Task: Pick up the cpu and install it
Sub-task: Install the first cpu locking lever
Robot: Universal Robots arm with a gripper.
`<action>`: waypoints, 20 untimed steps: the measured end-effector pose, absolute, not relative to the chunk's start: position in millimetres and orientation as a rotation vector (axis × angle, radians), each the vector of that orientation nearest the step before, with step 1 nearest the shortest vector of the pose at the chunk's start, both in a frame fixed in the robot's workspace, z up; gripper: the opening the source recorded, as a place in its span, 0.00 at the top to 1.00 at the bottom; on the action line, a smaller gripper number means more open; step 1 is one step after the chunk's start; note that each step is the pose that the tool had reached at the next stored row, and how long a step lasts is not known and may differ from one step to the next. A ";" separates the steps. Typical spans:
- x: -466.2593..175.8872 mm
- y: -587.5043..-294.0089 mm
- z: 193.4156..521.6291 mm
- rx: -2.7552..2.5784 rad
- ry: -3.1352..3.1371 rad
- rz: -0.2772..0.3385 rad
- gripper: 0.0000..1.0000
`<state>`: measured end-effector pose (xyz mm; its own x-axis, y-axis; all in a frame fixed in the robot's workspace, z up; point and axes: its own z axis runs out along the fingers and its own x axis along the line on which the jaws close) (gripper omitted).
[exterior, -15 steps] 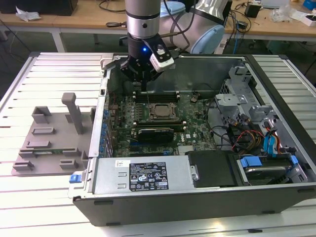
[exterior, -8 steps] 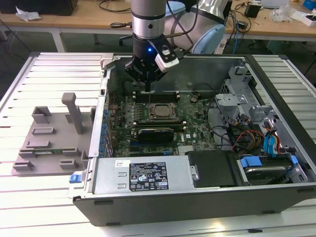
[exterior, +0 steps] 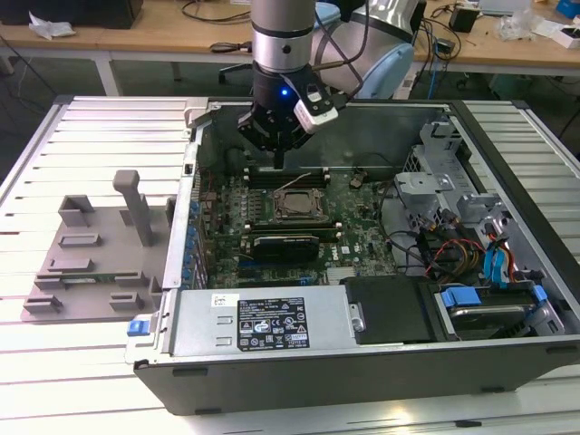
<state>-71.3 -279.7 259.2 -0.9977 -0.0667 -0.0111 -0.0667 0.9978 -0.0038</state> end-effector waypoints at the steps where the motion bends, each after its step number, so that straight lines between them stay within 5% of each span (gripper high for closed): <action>1: -71.2 -279.7 259.1 -0.104 3.129 -0.005 0.89; 20: -69.2 -282.8 244.0 -0.105 3.128 0.034 0.89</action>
